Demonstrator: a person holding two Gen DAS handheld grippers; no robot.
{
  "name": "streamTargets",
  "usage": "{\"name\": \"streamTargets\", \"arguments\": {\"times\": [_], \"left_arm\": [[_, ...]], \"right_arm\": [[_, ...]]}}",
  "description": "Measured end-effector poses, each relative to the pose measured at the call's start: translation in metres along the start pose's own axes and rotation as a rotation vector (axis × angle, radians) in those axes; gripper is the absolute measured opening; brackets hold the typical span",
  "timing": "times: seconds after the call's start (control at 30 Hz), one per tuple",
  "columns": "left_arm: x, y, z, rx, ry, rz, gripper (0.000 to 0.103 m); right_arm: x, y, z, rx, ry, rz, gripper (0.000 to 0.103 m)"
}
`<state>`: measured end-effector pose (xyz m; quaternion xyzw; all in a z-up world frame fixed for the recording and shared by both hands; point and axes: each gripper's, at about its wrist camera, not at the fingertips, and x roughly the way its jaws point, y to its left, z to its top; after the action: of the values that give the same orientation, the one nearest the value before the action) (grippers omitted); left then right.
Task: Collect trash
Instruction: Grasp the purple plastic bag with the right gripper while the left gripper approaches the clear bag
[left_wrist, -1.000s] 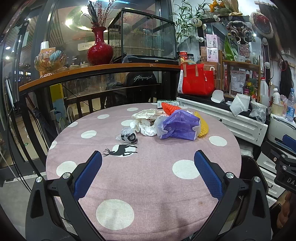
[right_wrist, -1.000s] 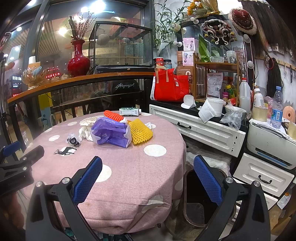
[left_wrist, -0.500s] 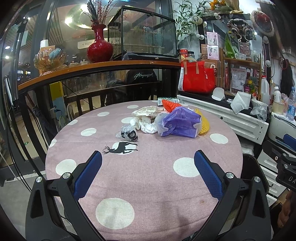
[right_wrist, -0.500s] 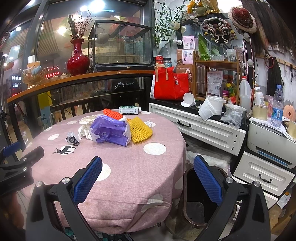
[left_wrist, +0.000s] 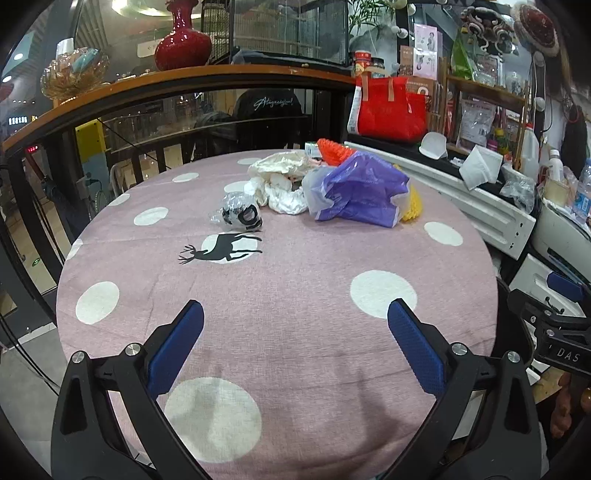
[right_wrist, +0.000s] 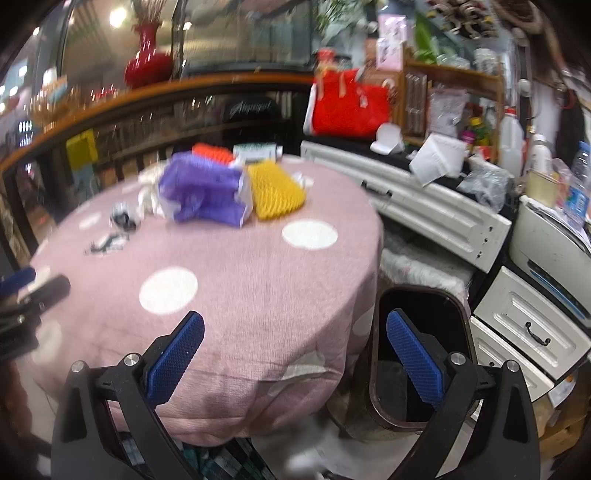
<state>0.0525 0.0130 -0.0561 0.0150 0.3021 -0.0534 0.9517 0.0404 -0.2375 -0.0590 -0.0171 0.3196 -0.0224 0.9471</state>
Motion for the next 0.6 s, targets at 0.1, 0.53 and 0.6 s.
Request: {"name": "streamTargets", "arguments": {"times": [0.1, 0.53, 0.6], "left_arm": [[0.012, 0.006, 0.002, -0.008, 0.038, -0.017, 0.098], [0.076, 0.044, 0.034, -0.042, 0.234, -0.128, 0.098], [0.085, 0.050, 0.039, -0.032, 0.254, -0.138, 0.098]], "right_arm": [[0.010, 0.006, 0.007, -0.061, 0.045, 0.026, 0.097], [0.078, 0.049, 0.080, -0.334, 0.074, 0.200, 0.087], [0.088, 0.054, 0.095, -0.352, 0.067, 0.204, 0.083]]}}
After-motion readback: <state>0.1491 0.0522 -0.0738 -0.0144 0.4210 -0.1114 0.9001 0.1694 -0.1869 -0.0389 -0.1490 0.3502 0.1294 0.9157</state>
